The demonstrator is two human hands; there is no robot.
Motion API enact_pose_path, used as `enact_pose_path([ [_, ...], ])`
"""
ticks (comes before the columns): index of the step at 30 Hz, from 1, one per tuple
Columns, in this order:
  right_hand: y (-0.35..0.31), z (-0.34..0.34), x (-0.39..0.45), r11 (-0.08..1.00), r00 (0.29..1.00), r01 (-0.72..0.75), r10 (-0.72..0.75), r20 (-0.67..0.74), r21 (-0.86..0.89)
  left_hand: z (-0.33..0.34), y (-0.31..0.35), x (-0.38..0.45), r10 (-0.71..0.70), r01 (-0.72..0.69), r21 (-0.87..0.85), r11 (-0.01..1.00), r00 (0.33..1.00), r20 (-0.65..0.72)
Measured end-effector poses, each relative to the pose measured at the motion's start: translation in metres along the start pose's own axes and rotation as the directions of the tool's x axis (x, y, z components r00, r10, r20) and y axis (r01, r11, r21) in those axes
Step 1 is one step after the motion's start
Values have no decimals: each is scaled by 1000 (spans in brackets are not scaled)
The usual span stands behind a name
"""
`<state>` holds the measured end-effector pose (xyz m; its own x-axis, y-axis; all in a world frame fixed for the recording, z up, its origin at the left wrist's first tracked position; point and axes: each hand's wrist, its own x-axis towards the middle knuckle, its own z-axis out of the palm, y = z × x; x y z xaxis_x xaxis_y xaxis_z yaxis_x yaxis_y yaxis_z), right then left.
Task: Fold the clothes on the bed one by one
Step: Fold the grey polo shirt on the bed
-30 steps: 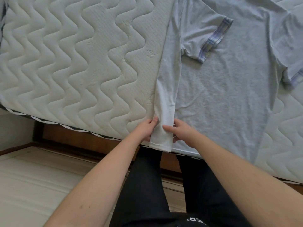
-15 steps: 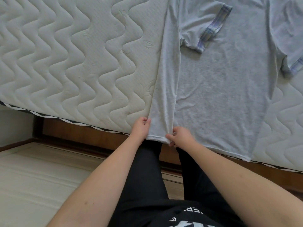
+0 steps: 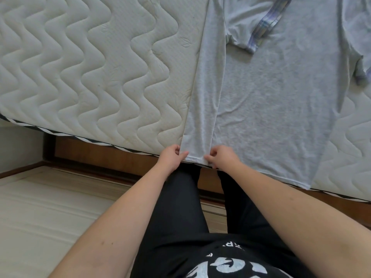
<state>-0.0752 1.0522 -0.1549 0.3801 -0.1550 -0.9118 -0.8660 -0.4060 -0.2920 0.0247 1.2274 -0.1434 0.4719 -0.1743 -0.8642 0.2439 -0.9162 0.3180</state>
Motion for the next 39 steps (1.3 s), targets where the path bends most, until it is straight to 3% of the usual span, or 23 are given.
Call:
enact_pose_path([
  [6, -1, 13, -6, 996, 999, -32, 30, -17, -87, 8, -9, -2, -46, 45, 165, 985, 999, 5],
  [8, -7, 10, -5, 990, 998, -70, 70, -7, -123, 8, -4, -4, -62, 78, 243, 967, 995, -72],
  [10, -14, 0, 0, 989, 995, -101, 98, -27, -110, 5, 4, -5, -19, 63, 217, 974, 980, -200],
  [12, -19, -18, 10, 996, 987, -92, 90, -134, -9, -1, 19, -1, 63, -21, 143, 989, 953, -297],
  [16, -37, -73, 39, 913, 934, 67, 85, -348, 403, -22, 67, 21, 258, -214, 160, 964, 901, -350],
  [20, -66, -132, 68, 825, 879, 203, 83, -469, 527, -41, 125, 55, 395, -351, 186, 918, 856, -333],
  [25, -97, -166, 97, 841, 907, 194, 43, -419, 505, -63, 177, 104, 275, -271, 59, 961, 897, -345],
  [29, -98, -173, 100, 915, 894, 94, 96, -438, 392, -75, 186, 133, 189, -165, 101, 981, 933, -306],
  [32, -91, -173, 96, 918, 923, 44, 115, -368, 395, -78, 186, 138, 197, -164, 132, 978, 933, -300],
  [36, -95, -191, 98, 764, 914, 180, 102, -392, 619, -86, 202, 145, 309, -276, 143, 950, 897, -318],
  [38, -107, -209, 104, 559, 918, 198, 182, -352, 806, -92, 220, 155, 352, -327, 129, 936, 875, -332],
  [39, -115, -218, 106, 386, 932, 183, 226, -285, 904, -96, 232, 162, 357, -340, 110, 934, 866, -350],
])
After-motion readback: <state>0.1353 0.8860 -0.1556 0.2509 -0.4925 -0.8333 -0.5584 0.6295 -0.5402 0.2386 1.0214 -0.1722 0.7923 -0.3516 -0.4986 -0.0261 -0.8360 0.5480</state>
